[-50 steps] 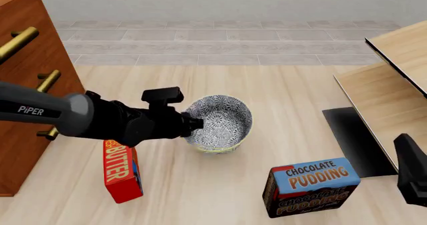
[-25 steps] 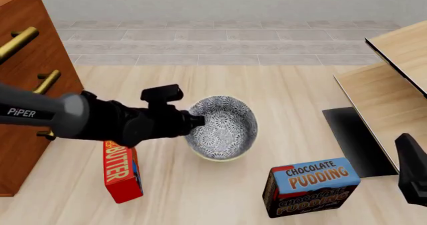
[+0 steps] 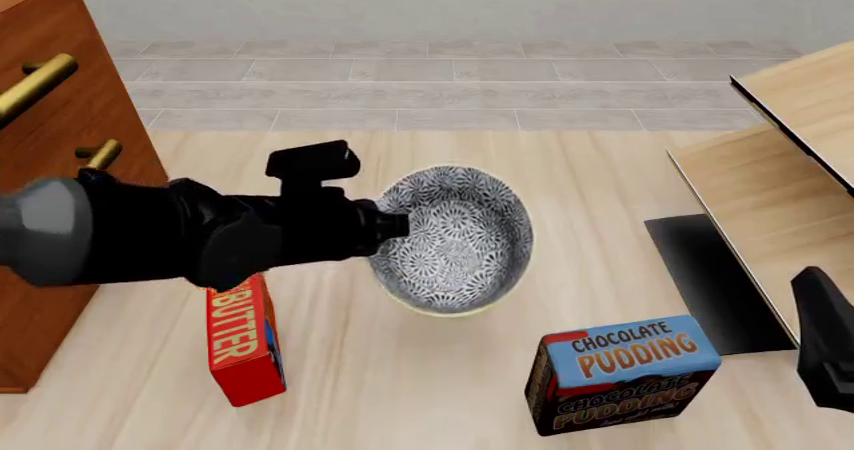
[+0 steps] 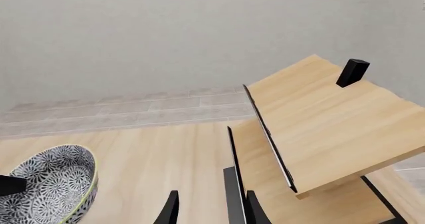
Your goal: Close the top drawer of the cabinet and put the bowl on top of it.
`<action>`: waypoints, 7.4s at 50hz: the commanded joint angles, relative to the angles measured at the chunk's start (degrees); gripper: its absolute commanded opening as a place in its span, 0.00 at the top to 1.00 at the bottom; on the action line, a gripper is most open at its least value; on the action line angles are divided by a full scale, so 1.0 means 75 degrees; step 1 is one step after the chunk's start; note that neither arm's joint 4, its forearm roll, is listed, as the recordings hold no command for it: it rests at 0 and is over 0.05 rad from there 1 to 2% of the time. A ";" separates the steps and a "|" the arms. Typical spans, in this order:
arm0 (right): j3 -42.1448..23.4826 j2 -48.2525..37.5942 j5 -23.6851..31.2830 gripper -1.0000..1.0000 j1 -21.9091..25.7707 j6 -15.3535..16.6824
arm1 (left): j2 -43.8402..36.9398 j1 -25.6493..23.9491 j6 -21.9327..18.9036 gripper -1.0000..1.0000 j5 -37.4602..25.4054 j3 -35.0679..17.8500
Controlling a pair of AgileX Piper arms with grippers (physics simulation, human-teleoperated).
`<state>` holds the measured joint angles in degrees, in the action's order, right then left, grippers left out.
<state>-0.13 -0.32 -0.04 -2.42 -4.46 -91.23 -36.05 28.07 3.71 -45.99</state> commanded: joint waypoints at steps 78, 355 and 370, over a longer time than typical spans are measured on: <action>0.0006 -0.0008 0.0020 0.00 0.0038 0.0028 | 0.3735 0.2056 0.0475 1.00 -0.7607 -0.3894; -0.0002 0.0018 0.0062 0.00 -0.0067 -0.0097 | 0.2754 1.0459 0.1966 0.00 -0.9814 -0.8395; 0.0001 0.0016 0.0048 0.00 -0.0114 -0.0151 | 0.2831 1.0211 0.1410 0.00 -0.9812 -0.9226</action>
<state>-0.14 -0.21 0.38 -3.06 -5.35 -70.55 41.74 40.83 -69.89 -111.50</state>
